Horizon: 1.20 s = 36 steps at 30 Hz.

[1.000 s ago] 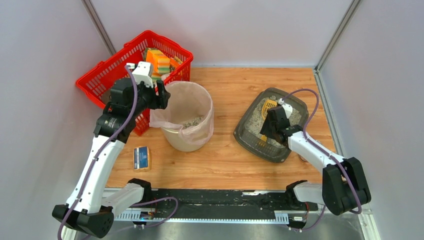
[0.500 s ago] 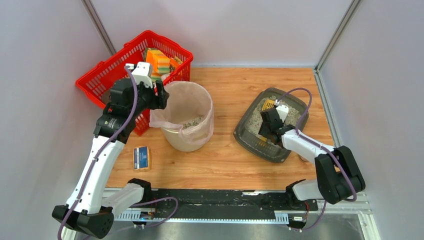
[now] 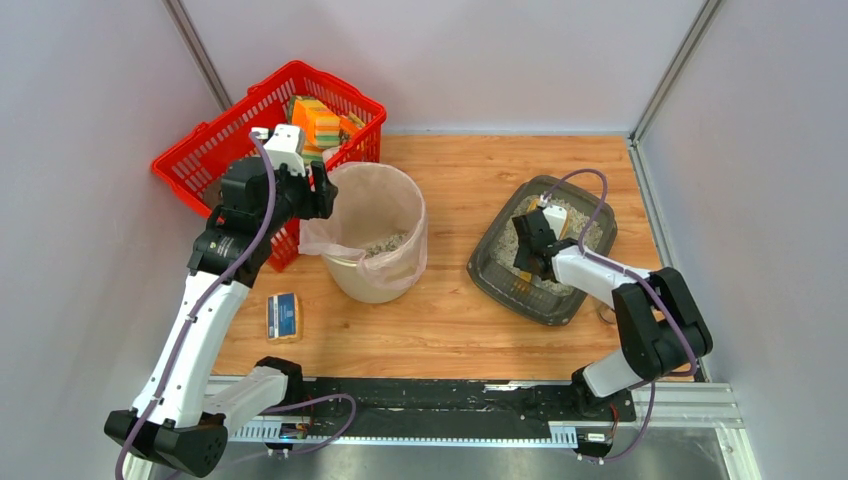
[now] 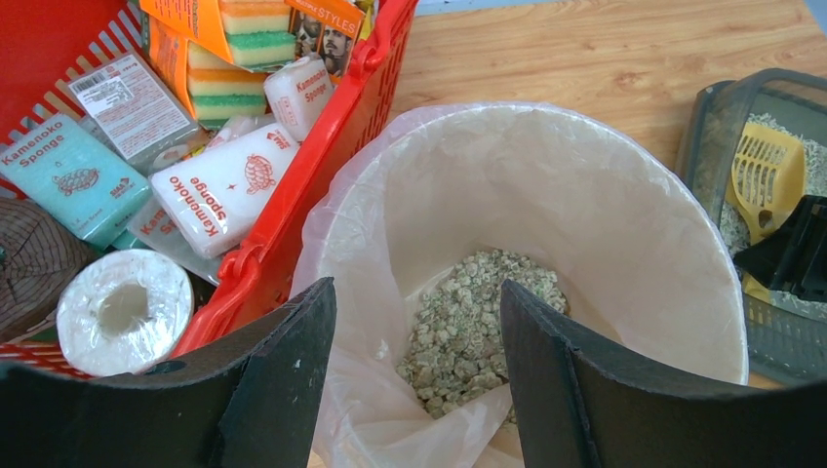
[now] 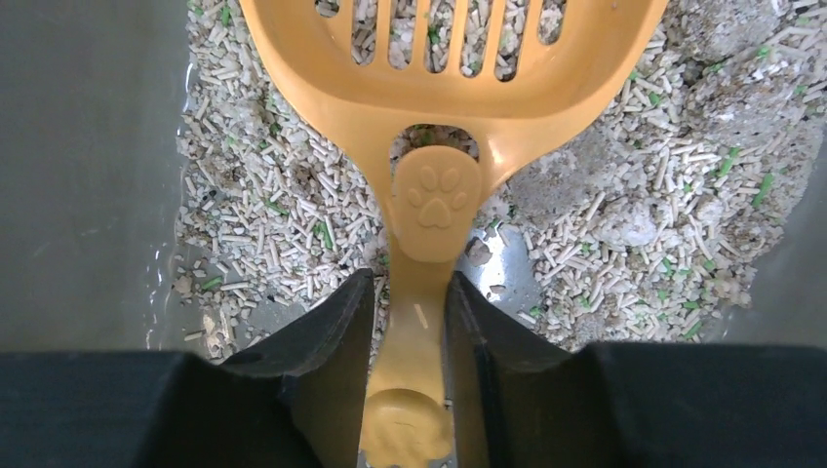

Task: Clean the litter box

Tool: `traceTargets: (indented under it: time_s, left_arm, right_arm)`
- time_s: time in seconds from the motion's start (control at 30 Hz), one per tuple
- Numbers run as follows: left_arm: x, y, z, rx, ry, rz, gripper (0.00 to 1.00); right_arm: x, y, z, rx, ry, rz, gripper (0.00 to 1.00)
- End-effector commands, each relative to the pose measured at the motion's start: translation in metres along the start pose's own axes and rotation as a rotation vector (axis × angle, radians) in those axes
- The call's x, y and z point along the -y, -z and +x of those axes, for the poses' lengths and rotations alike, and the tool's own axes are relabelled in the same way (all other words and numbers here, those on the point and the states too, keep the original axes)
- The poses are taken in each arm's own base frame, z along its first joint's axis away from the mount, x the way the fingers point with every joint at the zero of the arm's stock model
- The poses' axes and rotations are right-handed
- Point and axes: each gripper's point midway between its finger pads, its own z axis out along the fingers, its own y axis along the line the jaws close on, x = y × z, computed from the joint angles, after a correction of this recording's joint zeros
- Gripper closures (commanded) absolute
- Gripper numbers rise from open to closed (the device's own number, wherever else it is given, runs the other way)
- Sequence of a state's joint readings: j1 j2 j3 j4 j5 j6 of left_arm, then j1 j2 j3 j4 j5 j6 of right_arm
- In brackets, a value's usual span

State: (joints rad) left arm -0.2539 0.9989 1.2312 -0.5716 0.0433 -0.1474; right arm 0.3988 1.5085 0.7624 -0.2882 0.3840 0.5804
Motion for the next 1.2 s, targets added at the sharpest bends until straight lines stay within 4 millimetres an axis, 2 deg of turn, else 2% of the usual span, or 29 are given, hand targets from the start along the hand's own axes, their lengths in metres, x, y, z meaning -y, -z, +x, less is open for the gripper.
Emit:
traceTargets:
  time_s: [0.0, 0.13, 0.17, 0.27, 0.47, 0.5, 0.57, 0.77, 0.97, 1.17]
  left_arm:
    - [0.002, 0.002, -0.010, 0.043, -0.012, 0.009, 0.29]
    - [0.000, 0.001, -0.009, 0.036, -0.015, 0.000, 0.30]
    - [0.000, 0.001, -0.009, 0.034, -0.016, -0.001, 0.30]
    - [0.000, 0.000, -0.008, 0.028, -0.016, -0.002, 0.30]
    - [0.001, -0.002, -0.006, 0.020, -0.012, 0.007, 0.30]
    - [0.002, -0.003, -0.005, 0.016, -0.011, 0.009, 0.30]
    - [0.002, -0.004, -0.005, 0.015, -0.014, 0.011, 0.30]
    - [0.005, -0.004, -0.005, 0.013, -0.005, 0.026, 0.30]
    - [0.023, -0.003, -0.006, 0.034, -0.015, 0.112, 0.30]
    - [0.028, -0.004, -0.004, 0.021, -0.026, 0.119, 0.30]
  right_arm:
    - [-0.004, 0.012, -0.023, 0.060, -0.003, -0.003, 0.67]
    - [-0.003, 0.022, -0.036, 0.085, 0.043, 0.001, 0.78]
    - [0.002, 0.023, -0.035, 0.072, 0.063, 0.020, 0.83]
    - [0.012, 0.030, -0.040, 0.062, 0.126, 0.068, 0.88]
    - [0.025, 0.047, -0.049, 0.006, 0.240, 0.112, 0.92]
    - [0.025, 0.051, -0.056, 0.008, 0.241, 0.113, 0.92]
    - [0.025, 0.056, -0.055, -0.022, 0.253, 0.104, 0.93]
    - [0.032, 0.078, -0.042, -0.159, 0.277, 0.087, 0.96]
    - [0.030, 0.100, -0.021, -0.289, 0.296, 0.017, 0.96]
    - [0.019, 0.103, 0.001, -0.361, 0.280, -0.076, 0.94]
